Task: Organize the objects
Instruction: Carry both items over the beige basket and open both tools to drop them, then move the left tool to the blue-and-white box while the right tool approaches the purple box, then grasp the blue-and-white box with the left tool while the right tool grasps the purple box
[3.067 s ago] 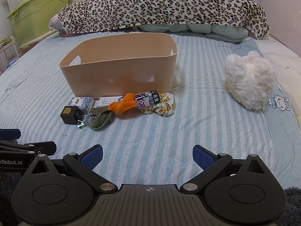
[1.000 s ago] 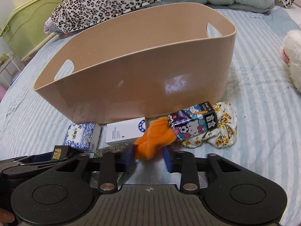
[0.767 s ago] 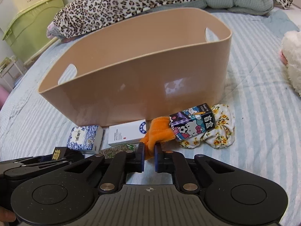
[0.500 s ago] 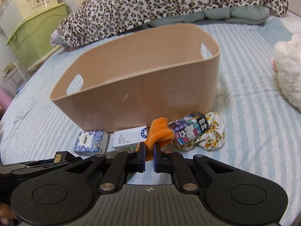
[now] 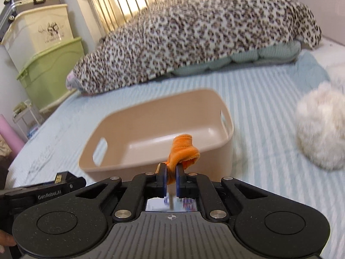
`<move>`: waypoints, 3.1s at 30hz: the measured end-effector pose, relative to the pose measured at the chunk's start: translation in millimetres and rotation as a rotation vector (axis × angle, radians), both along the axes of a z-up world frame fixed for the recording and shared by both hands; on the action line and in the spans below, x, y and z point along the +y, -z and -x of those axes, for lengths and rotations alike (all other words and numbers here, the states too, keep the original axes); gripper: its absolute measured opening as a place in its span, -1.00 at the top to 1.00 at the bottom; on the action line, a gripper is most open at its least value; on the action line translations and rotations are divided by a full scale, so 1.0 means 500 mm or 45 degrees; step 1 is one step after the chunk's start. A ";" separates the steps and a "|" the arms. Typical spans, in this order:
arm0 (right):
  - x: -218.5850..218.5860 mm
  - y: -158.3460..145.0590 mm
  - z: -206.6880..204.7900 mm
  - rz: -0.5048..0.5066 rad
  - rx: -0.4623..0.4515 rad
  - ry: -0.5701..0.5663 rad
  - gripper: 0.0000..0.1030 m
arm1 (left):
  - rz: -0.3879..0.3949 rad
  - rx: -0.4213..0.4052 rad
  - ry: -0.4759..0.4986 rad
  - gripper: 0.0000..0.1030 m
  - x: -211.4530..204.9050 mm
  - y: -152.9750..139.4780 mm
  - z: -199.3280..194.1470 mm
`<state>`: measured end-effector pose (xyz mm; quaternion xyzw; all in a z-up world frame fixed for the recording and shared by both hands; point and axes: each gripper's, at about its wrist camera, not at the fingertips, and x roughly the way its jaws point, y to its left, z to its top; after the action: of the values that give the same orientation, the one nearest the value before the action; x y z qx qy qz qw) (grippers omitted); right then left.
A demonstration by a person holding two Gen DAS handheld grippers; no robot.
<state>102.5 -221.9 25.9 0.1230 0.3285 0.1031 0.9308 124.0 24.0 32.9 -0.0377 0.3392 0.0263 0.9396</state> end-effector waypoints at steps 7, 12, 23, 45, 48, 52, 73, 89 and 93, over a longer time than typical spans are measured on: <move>0.009 -0.043 -0.072 0.024 -0.074 -0.012 0.85 | -0.006 -0.030 0.062 0.10 -0.038 -0.040 -0.104; 0.026 -0.038 -0.129 0.066 -0.047 -0.019 0.85 | -0.080 0.034 0.073 0.10 -0.070 0.000 -0.188; 0.085 0.053 -0.202 0.289 0.125 -0.085 0.83 | -0.111 0.221 0.061 0.10 -0.080 0.124 -0.252; 0.042 0.002 -0.039 0.434 0.057 -0.027 -1.00 | -0.073 0.168 0.051 -0.67 -0.027 0.007 -0.063; 0.041 0.021 -0.028 0.457 0.088 -0.030 -1.00 | -0.097 0.187 0.057 -0.67 -0.022 0.019 -0.042; 0.040 0.055 -0.020 0.473 0.137 -0.034 -1.00 | -0.111 0.237 0.065 -0.67 -0.020 0.050 -0.027; 0.066 0.202 -0.070 0.515 0.233 -0.099 -1.00 | -0.001 0.431 0.071 -0.68 0.006 0.210 -0.093; 0.073 0.215 -0.072 0.518 0.232 -0.114 -0.13 | 0.001 0.445 0.086 -0.26 0.019 0.217 -0.081; 0.068 0.196 -0.056 0.509 0.204 -0.118 -0.05 | 0.008 0.429 0.081 -0.25 0.026 0.201 -0.061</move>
<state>130.5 -187.8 -72.1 -0.0716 0.4207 0.0685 0.9018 154.7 37.0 -67.6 -0.0249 0.4932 0.0013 0.8696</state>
